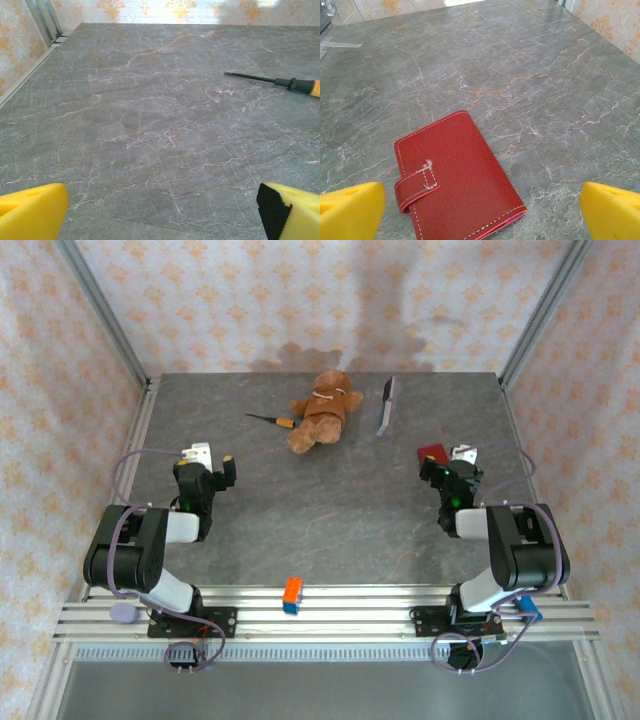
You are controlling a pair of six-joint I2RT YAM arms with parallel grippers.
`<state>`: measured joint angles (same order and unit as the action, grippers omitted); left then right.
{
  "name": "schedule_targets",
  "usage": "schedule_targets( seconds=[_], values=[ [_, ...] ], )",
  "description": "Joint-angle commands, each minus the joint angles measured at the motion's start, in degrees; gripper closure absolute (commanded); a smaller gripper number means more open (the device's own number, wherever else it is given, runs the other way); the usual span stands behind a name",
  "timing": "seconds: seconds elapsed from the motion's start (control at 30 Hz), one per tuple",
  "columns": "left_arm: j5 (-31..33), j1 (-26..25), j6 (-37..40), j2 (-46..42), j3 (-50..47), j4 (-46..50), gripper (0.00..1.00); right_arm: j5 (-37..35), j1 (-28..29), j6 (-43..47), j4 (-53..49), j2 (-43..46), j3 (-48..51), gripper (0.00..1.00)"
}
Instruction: Put the credit cards into the card holder
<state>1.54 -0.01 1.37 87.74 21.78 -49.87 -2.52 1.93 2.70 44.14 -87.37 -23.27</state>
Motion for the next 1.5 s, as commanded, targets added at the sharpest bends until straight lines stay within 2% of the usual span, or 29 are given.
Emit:
schedule_targets(
  seconds=[0.0,0.1,0.2,0.27,0.37,0.43,0.47,0.57,0.77,0.87,0.93,0.97,1.0,1.13,1.2,1.27,1.33,1.47],
  values=[
    [1.1,-0.4,0.1,-0.1,0.6,-0.4,0.00,-0.1,0.0,0.4,0.1,0.2,-0.9,0.01],
    [1.2,-0.3,0.0,-0.1,0.6,-0.4,0.00,-0.8,0.0,0.1,0.1,0.3,-1.1,0.01],
    [1.3,-0.3,0.1,-0.2,0.3,-1.0,0.00,-4.6,0.0,-1.5,-6.7,4.7,-2.8,0.01],
    [1.2,-0.3,0.1,-1.4,-1.4,-3.6,0.00,-8.9,0.0,-5.8,-19.6,11.1,-6.0,0.01],
    [0.6,-0.6,0.5,-8.9,-6.1,-5.3,0.00,-18.4,0.0,-19.5,-42.5,16.9,-14.0,0.01],
    [1.3,-1.0,0.3,-16.7,-7.1,-0.5,0.00,-24.2,0.0,-30.4,-55.7,18.0,-18.7,0.01],
    [2.3,-1.2,-1.2,-21.3,-6.5,4.1,0.00,-24.6,-0.1,-32.8,-60.3,17.9,-20.2,0.00],
    [4.0,-1.4,-8.5,-32.0,-1.9,18.1,0.00,-14.6,-0.5,-30.7,-63.2,15.8,-22.6,0.01],
    [2.2,-1.5,-22.6,-45.7,9.1,43.8,0.00,-3.1,-1.9,-33.4,-67.4,10.9,-26.7,0.04],
    [1.3,-1.5,-27.2,-48.8,14.8,55.3,0.00,5.9,-4.5,-36.2,-66.8,7.4,-27.1,0.11],
    [3.6,-1.5,-31.8,-48.9,18.0,63.7,0.00,11.6,-5.5,-37.0,-65.9,4.9,-27.3,0.14],
    [5.5,-1.4,-36.8,-48.5,18.8,68.3,0.00,13.3,-5.6,-36.8,-65.5,3.9,-27.3,0.16],
    [5.4,-1.2,-38.1,-48.0,19.5,70.7,0.00,14.0,-5.6,-36.4,-65.1,3.1,-27.4,0.17],
    [-6.5,-0.8,-34.2,-45.9,23.0,76.1,0.00,16.7,-5.7,-31.9,-65.0,-1.5,-29.7,0.23],
    [-11.4,-0.8,-34.3,-45.2,22.8,76.3,0.00,19.0,-5.7,-28.4,-68.1,-4.7,-33.6,0.30],
    [-16.0,-1.0,-34.1,-44.7,21.7,74.6,0.01,17.2,-5.4,-23.9,-71.5,-6.7,-37.0,0.33],
    [-18.4,-1.3,-34.0,-44.3,21.3,74.8,0.01,12.4,-4.8,-19.6,-73.7,-7.5,-39.2,0.31],
    [-21.2,-3.2,-33.5,-44.2,19.3,74.7,0.01,10.6,-4.7,-14.4,-77.2,-13.1,-44.8,0.24]
  ],
)
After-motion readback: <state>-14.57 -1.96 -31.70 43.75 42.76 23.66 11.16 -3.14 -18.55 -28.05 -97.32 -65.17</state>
